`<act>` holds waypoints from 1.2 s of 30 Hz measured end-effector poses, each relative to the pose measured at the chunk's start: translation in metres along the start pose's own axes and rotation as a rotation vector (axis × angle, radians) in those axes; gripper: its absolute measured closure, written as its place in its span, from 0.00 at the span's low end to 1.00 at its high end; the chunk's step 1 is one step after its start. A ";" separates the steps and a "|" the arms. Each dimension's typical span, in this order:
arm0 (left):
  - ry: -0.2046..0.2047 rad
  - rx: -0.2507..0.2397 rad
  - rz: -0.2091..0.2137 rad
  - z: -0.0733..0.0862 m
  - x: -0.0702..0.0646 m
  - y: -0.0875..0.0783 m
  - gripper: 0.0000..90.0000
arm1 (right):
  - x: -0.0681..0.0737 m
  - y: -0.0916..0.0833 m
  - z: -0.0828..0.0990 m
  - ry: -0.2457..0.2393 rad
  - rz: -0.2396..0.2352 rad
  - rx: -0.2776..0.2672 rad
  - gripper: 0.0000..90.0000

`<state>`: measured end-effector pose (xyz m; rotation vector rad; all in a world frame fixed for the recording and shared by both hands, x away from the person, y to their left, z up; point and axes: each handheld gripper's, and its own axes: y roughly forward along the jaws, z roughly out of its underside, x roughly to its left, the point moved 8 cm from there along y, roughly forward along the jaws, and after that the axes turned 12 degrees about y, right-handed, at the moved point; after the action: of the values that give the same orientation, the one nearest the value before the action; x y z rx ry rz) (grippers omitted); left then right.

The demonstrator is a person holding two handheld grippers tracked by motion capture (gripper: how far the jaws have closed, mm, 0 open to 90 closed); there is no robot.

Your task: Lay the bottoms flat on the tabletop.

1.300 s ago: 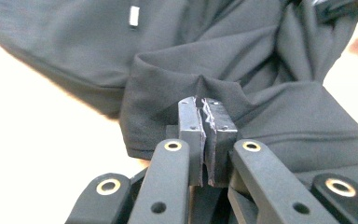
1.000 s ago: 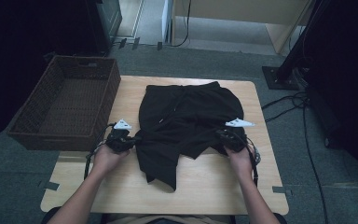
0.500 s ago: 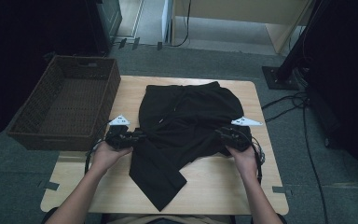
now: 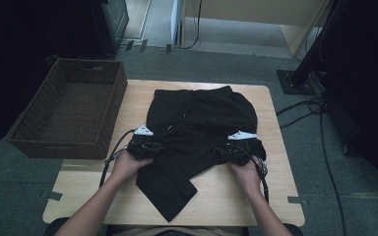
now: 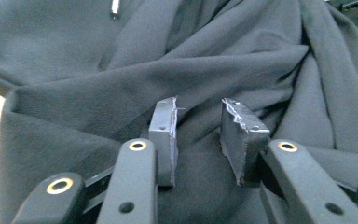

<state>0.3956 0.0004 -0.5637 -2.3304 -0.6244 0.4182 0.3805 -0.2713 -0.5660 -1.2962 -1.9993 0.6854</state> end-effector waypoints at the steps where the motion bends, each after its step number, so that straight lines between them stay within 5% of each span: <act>1: 0.000 0.002 0.002 0.000 0.000 0.001 0.72 | 0.000 0.002 -0.001 -0.008 0.010 -0.004 0.61; 4: 0.031 0.004 -0.028 0.000 0.001 0.004 0.75 | 0.000 0.006 -0.005 -0.033 0.030 -0.022 0.62; 9: 0.027 0.008 -0.082 -0.008 0.014 0.010 0.73 | -0.005 0.018 -0.019 -0.021 0.034 -0.022 0.65; 14: -0.032 -0.016 -0.075 -0.021 0.038 0.019 0.74 | -0.009 0.040 -0.045 -0.011 0.022 -0.038 0.67; 25: -0.071 0.002 -0.190 -0.047 0.092 0.036 0.74 | -0.027 0.085 -0.103 0.015 0.093 -0.020 0.68; 29: -0.062 0.015 -0.176 -0.047 0.089 0.035 0.68 | -0.030 0.086 -0.105 0.099 0.081 -0.045 0.68; 31: -0.038 0.006 -0.157 -0.045 0.084 0.030 0.67 | -0.027 0.080 -0.102 0.076 0.067 -0.031 0.69; 36: -0.043 -0.047 -0.118 -0.044 0.070 0.013 0.67 | -0.012 0.053 -0.102 0.008 0.045 -0.099 0.68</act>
<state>0.4783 0.0058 -0.5496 -2.3197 -0.7963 0.4038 0.4920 -0.2548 -0.5408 -1.4029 -2.0258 0.6075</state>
